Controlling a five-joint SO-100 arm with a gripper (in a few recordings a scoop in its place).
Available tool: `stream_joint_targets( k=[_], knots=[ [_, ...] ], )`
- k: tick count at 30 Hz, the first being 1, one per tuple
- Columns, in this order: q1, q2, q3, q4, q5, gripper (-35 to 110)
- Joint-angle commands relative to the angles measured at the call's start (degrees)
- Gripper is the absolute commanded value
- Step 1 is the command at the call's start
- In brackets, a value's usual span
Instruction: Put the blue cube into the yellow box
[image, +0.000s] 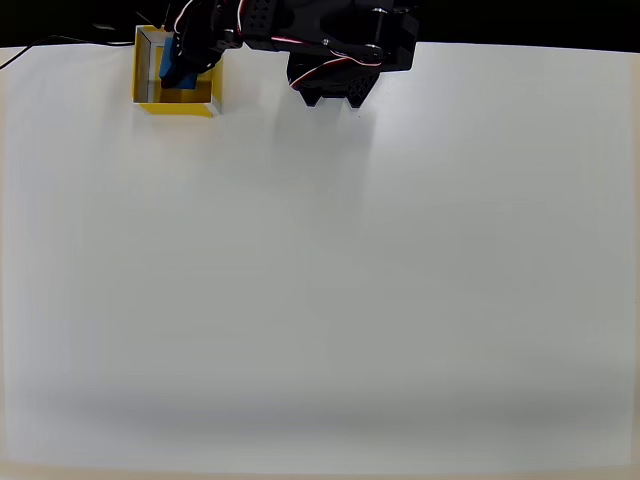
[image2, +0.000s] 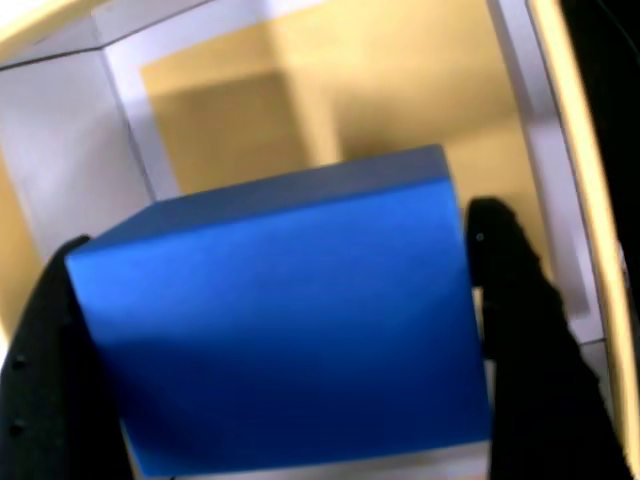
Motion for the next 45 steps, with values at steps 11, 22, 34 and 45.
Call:
stream_joint_targets(
  k=[11, 22, 34, 45],
  knots=[
    [2.3, 6.1, 2.2, -5.1, -1.7, 52],
    [1.1, 7.1, -16.1, 18.6, -11.3, 18],
    [-11.6, 8.2, -27.8, 26.2, -13.5, 0],
    [-42.7, 15.2, -25.3, 23.6, -11.5, 0]
  ],
)
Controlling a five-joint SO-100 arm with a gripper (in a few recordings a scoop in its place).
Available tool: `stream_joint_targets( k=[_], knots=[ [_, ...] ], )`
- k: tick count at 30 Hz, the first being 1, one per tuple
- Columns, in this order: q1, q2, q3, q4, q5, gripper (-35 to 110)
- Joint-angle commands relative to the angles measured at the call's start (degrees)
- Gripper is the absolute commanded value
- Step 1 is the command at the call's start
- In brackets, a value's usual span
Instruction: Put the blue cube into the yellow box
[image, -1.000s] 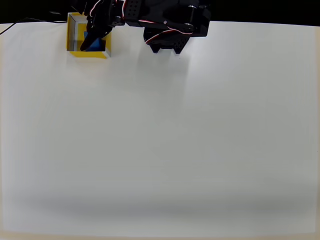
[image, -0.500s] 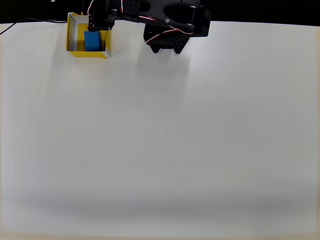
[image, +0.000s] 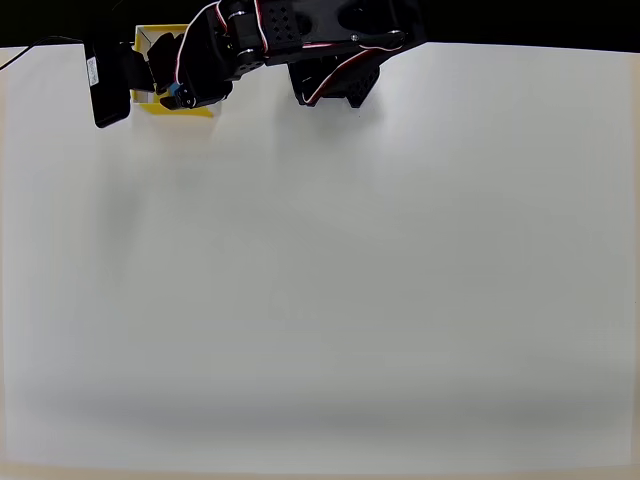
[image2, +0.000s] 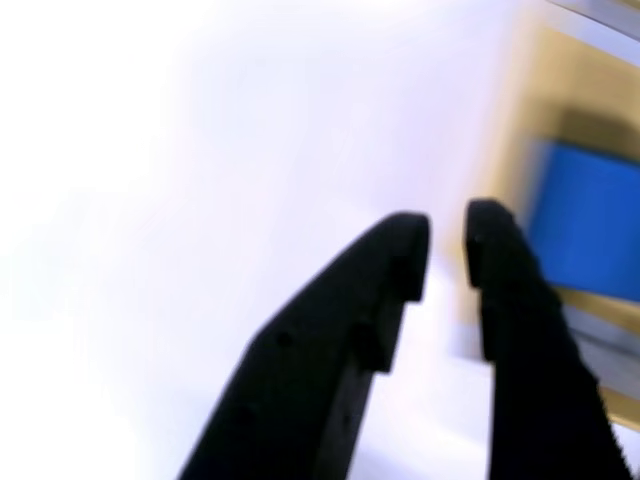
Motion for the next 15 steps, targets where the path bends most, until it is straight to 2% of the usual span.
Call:
stream_joint_targets(
  k=[1, 5, 9, 15],
  knots=[
    [-13.2, 6.6, -1.8, -2.0, -1.1, 0],
    [-26.8, 13.1, 7.6, -7.8, -1.8, 0],
    [-40.2, 19.0, 16.4, -8.8, -1.6, 0],
    [-52.6, 28.2, 33.7, -14.1, -1.8, 0]
  ],
)
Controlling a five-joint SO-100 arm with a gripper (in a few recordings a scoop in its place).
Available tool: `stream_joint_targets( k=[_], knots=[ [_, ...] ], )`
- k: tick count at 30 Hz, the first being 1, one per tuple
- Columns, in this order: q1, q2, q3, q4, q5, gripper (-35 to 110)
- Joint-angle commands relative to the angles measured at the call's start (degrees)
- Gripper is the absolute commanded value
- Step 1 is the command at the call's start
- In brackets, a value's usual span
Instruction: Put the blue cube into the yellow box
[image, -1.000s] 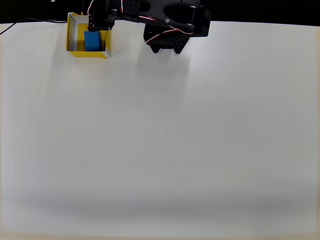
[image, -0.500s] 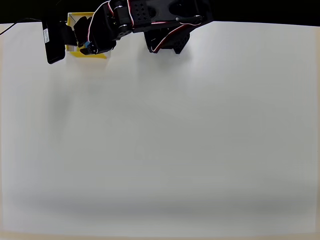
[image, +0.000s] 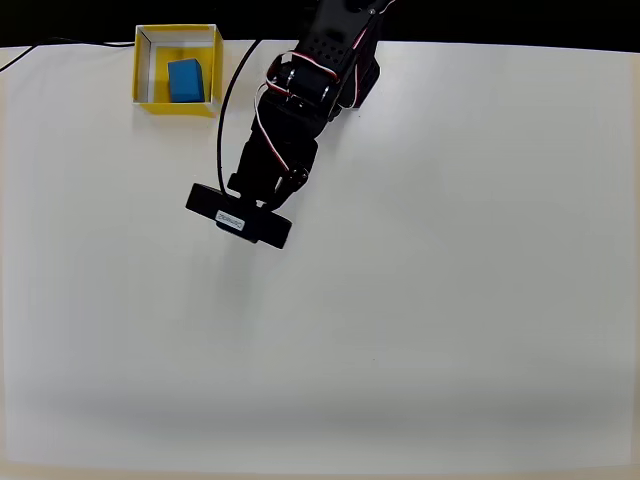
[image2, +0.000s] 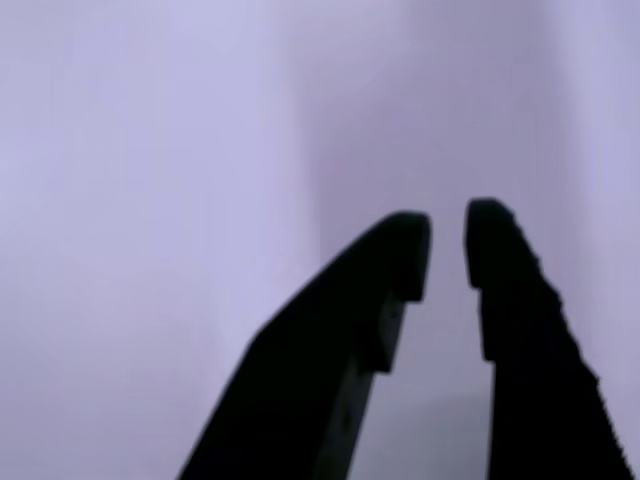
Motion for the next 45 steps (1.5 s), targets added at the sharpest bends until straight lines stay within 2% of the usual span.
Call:
stream_joint_targets(
  k=[1, 6, 13, 23, 45],
  knots=[
    [-5.7, 8.0, 8.3, -4.0, -1.7, 0],
    [-11.2, 17.6, 20.3, -4.4, -1.0, 0],
    [-17.1, 21.9, 21.1, 7.7, 1.4, 0],
    [-18.4, 22.1, 21.1, 24.3, 5.1, 0],
    [-16.7, 21.8, 21.1, 24.3, 7.0, 2]
  ],
)
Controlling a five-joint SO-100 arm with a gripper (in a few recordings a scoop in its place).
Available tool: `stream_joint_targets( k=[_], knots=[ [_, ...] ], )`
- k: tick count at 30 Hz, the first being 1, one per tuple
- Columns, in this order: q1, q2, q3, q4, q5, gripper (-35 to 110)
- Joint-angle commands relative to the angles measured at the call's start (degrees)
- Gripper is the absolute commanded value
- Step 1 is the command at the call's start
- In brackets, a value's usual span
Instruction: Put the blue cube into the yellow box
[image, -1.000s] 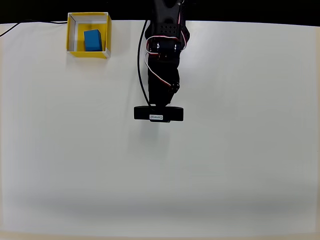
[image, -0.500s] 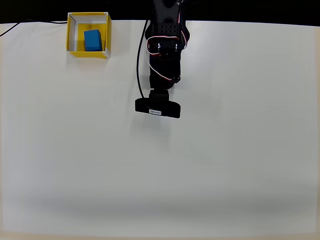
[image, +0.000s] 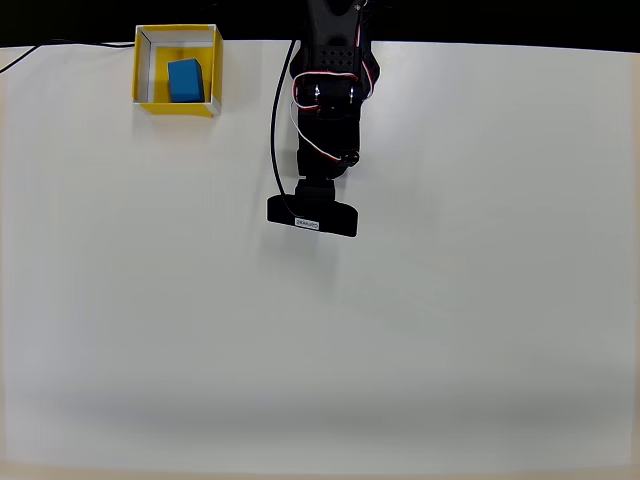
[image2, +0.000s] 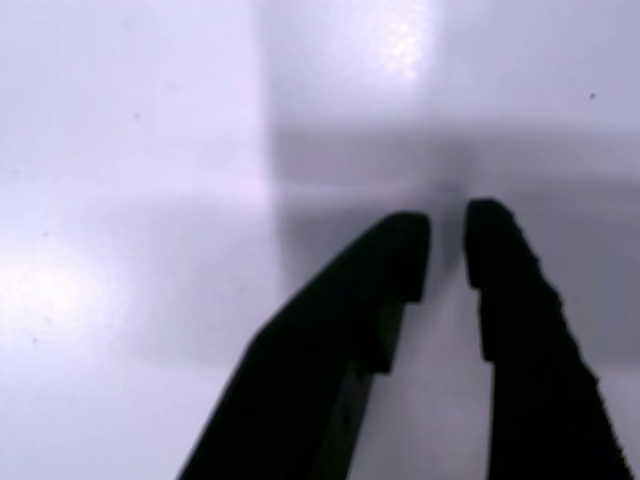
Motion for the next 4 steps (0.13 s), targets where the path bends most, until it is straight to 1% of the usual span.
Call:
stream_joint_targets(
  k=[1, 4],
  knots=[
    [-0.4, 1.2, 1.5, 0.9, 0.0, 2],
    [-0.4, 1.2, 1.5, 0.9, 0.0, 2]
  ],
)
